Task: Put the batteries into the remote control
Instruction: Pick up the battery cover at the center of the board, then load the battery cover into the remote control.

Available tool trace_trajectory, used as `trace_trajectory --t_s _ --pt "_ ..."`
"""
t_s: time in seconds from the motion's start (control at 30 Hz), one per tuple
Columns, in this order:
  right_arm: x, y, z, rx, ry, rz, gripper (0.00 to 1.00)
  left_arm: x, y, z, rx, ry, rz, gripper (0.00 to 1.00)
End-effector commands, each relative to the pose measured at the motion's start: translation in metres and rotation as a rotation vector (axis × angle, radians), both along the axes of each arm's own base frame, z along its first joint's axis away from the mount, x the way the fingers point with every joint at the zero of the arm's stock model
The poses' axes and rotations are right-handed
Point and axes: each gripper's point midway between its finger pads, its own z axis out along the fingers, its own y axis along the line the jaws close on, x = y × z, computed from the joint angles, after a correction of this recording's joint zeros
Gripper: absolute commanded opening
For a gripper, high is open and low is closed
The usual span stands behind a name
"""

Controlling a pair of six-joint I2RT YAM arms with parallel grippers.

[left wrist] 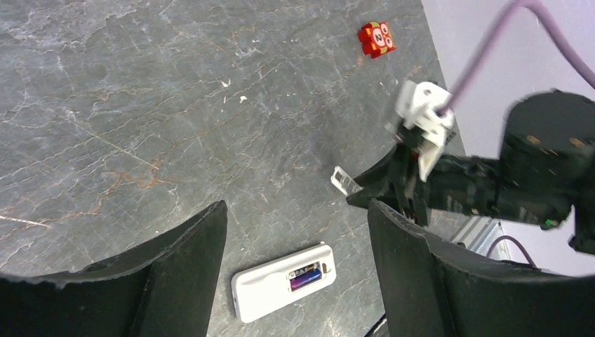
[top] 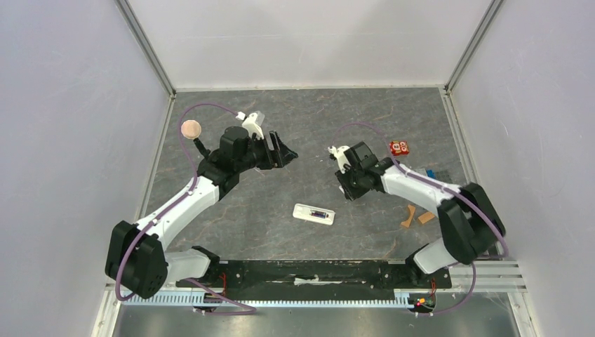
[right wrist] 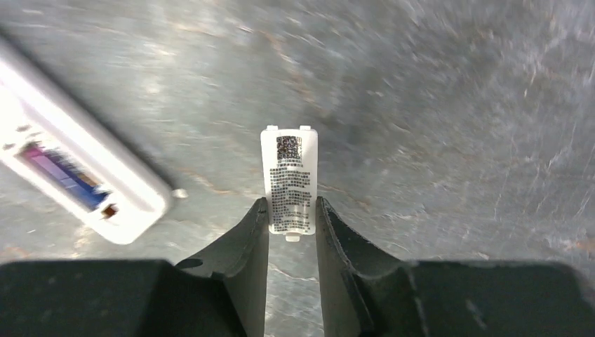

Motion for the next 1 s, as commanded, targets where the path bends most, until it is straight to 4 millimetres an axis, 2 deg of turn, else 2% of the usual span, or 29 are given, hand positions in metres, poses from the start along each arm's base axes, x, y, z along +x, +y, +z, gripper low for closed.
trace_trajectory --t_s 0.0,0.13,0.23,0.4,0.57,0.7,0.8,0.97 --pt "0.009 0.041 0.051 0.182 -0.238 0.133 0.21 0.000 -0.008 0.025 -0.062 -0.074 -0.051 0.78" --pt "-0.003 0.066 0.087 0.306 -0.420 0.258 0.21 -0.001 -0.005 0.032 -0.056 -0.106 -0.052 0.78" --pt "-0.022 0.081 0.113 0.408 -0.546 0.364 0.24 -0.003 -0.003 0.036 -0.062 -0.119 -0.045 0.78" --pt "-0.038 0.089 0.138 0.452 -0.619 0.425 0.24 -0.009 -0.006 0.042 -0.107 -0.127 -0.058 0.78" --pt "-0.050 0.096 0.163 0.490 -0.692 0.459 0.24 -0.025 -0.016 0.050 -0.152 -0.142 -0.157 0.77" --pt "-0.058 0.101 0.170 0.498 -0.711 0.485 0.24 -0.043 -0.025 0.054 -0.191 -0.142 -0.269 0.75" --pt "-0.063 0.103 0.167 0.492 -0.699 0.503 0.24 -0.054 -0.029 0.054 -0.209 -0.133 -0.332 0.74" --pt "-0.064 0.098 0.155 0.406 -0.625 0.507 0.25 -0.055 -0.023 0.039 -0.177 -0.083 -0.296 0.72"
